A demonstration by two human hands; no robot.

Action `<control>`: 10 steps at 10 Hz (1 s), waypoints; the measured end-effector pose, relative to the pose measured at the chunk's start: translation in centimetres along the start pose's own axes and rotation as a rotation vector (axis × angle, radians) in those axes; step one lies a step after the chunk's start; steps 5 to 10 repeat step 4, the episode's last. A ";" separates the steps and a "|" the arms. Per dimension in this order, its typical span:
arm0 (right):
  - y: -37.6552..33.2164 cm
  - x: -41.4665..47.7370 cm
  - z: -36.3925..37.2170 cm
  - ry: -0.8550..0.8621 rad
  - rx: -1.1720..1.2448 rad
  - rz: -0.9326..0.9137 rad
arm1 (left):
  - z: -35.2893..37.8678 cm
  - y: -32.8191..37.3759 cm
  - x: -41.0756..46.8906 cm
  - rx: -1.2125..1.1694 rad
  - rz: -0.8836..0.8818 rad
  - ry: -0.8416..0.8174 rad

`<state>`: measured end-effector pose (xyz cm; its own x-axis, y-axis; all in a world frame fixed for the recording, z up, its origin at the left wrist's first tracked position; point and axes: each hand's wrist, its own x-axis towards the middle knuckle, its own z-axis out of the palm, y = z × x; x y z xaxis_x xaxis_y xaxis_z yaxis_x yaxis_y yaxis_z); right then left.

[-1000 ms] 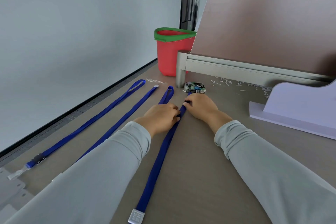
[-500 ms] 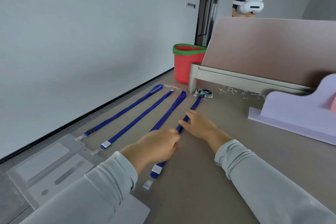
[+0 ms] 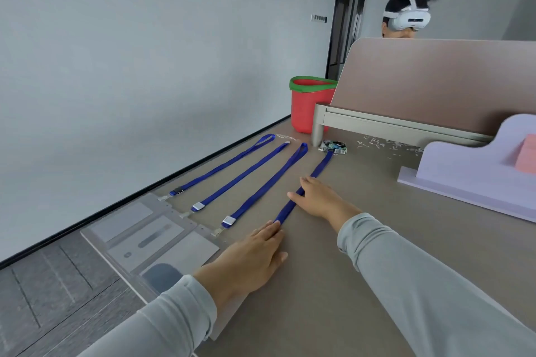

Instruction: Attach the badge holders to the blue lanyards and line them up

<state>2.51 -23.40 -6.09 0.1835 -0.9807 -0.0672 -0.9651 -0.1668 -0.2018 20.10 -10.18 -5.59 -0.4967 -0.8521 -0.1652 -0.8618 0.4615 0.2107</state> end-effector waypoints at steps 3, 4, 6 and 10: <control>0.1 -0.7 0.9 -0.023 -0.054 -0.006 | 0.7 -0.6 -0.1 0.020 0.018 0.020; 0.1 -0.8 0.8 0.016 -0.024 -0.023 | 0.0 -0.1 -0.6 -0.048 0.030 0.084; 0.1 -0.8 0.8 0.016 -0.024 -0.023 | 0.0 -0.1 -0.6 -0.048 0.030 0.084; 0.1 -0.8 0.8 0.016 -0.024 -0.023 | 0.0 -0.1 -0.6 -0.048 0.030 0.084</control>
